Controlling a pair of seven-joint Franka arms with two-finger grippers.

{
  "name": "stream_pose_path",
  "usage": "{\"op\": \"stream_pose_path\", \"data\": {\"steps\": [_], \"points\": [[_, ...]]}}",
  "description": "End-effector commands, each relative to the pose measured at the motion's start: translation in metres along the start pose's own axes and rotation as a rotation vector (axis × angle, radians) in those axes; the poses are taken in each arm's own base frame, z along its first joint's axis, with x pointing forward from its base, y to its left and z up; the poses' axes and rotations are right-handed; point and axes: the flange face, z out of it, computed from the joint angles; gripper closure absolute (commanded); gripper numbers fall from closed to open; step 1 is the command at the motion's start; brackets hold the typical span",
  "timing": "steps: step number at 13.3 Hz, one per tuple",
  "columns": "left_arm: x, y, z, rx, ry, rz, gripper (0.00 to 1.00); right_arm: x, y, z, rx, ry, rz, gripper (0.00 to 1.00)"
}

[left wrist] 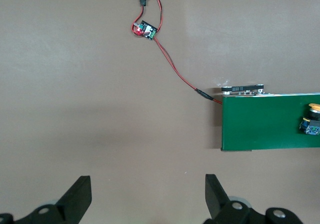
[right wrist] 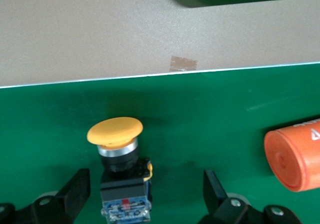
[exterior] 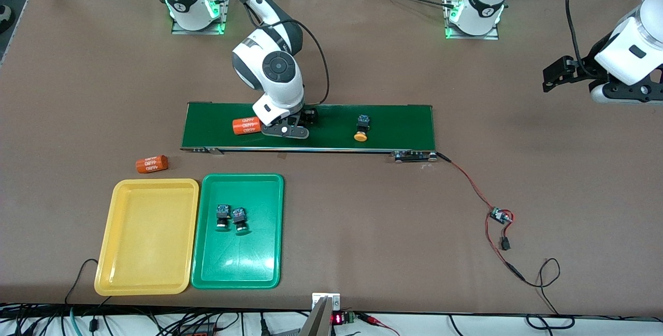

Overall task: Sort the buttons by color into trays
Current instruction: 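Grasp the yellow-capped button on the belt with the right gripper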

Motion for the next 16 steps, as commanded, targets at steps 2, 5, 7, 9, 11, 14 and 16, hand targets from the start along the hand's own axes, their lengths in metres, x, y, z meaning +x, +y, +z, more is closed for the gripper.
{"op": "stream_pose_path", "data": {"steps": [2,5,7,9,11,14,16], "points": [[-0.003,0.010,-0.008,0.023,-0.003,0.028,0.00,0.000,-0.002,0.000,0.004,0.022,-0.003,0.52],[0.000,0.001,-0.006,0.020,0.001,0.011,0.00,0.000,-0.001,0.002,0.000,0.018,-0.004,0.79],[-0.003,0.006,-0.008,0.022,-0.005,0.002,0.00,0.003,0.002,-0.001,0.000,0.018,0.001,0.87],[-0.005,0.002,-0.007,0.021,-0.015,-0.044,0.00,0.013,0.010,-0.031,-0.003,0.046,-0.037,0.88],[-0.004,-0.003,-0.006,0.022,-0.018,-0.057,0.00,0.043,0.043,-0.073,-0.026,0.057,-0.083,0.88],[-0.005,-0.002,-0.007,0.022,-0.017,-0.054,0.00,0.092,0.094,-0.126,-0.051,0.050,-0.116,0.88],[-0.004,0.002,-0.007,0.023,-0.017,-0.048,0.00,0.124,0.143,-0.139,-0.064,0.026,-0.181,0.88]]}}
